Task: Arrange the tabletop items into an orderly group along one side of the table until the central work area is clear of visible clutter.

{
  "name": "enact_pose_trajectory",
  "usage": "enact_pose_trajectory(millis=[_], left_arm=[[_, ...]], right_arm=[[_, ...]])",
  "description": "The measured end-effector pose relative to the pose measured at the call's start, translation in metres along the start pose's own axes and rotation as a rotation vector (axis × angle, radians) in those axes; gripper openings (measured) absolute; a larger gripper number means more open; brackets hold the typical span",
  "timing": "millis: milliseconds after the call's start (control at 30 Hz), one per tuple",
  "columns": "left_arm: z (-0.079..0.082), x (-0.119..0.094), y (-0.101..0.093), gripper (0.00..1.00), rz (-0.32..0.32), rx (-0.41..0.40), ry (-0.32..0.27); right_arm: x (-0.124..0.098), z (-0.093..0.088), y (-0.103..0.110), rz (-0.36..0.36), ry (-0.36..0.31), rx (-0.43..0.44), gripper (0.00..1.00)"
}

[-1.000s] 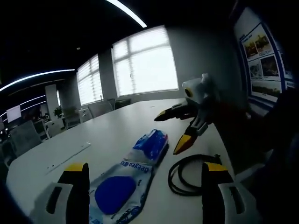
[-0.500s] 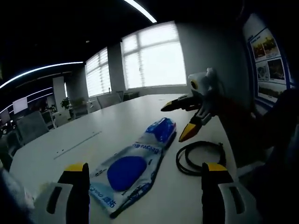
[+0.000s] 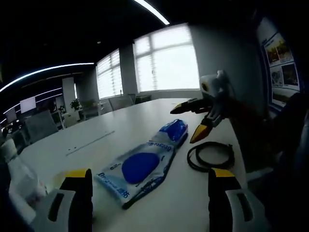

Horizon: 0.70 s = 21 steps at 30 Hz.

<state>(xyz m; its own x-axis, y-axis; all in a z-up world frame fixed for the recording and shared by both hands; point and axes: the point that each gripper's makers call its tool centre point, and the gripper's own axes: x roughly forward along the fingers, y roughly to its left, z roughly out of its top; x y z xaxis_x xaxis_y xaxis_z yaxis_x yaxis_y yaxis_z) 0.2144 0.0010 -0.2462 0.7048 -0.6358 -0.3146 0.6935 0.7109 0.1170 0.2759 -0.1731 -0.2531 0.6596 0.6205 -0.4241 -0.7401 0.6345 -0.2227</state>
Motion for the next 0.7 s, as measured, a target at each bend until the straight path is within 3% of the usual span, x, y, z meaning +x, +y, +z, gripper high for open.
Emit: enact_pose_trajectory(millis=[700], left_arm=[[-0.024, -0.047, 0.028, 0.99, 0.107, -0.049, -0.006]], right_arm=[[0.036, 0.030, 0.031, 0.101, -0.013, -0.052, 0.92]])
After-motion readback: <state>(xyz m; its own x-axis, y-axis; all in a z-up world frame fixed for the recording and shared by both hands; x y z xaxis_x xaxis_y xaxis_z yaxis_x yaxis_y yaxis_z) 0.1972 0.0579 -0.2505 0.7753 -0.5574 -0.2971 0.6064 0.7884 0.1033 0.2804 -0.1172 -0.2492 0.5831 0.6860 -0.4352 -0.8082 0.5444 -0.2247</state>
